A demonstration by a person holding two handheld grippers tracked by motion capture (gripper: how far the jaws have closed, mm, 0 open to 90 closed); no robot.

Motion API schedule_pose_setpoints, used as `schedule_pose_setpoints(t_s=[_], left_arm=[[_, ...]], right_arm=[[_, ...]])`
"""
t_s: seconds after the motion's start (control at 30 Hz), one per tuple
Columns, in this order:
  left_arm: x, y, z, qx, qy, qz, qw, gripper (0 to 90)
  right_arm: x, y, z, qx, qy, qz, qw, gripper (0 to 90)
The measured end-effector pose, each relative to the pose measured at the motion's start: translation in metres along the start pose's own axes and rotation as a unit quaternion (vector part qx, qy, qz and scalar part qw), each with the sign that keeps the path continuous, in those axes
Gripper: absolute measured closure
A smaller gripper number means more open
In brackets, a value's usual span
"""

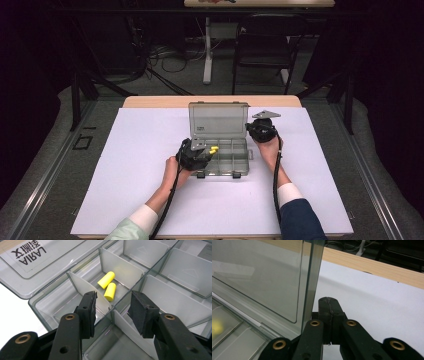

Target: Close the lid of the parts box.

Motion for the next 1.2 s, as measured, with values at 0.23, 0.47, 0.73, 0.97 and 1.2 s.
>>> schedule_pose_setpoints(t_s=[0.23,0.47,0.73,0.97,1.2], left_arm=[[0.000,0.000,0.000,0.000,0.000,0.000,1.0000,56.3],[0.000,0.000,0.000,0.002,0.000,0.001,1.0000,56.2],[0.000,0.000,0.000,0.004,0.001,0.002,1.0000,55.5],[0.000,0.000,0.000,0.009,0.003,0.001,1.0000,54.7],[0.000,-0.001,0.000,0.005,0.002,0.003,1.0000,54.0]], right_arm=[[0.002,0.000,0.002,0.003,0.010,0.001,0.9999,90.0],[0.005,-0.001,0.005,0.012,0.019,0.003,0.9997,90.0],[0.010,-0.002,0.007,0.021,0.028,0.008,0.9994,90.0],[0.013,-0.003,0.007,0.024,0.034,0.012,0.9991,90.0],[0.015,-0.003,0.009,0.025,0.041,0.014,0.9988,90.0]])
Point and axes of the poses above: each handheld gripper's, and its own axes: x roughly backward along the jaws, z roughly out of its top, y roughly to its right, the point moved 5 cm from there along -x, roughly forward along the jaws, and after that the axes turned 8 degrees about y, right-handed, at the moved point
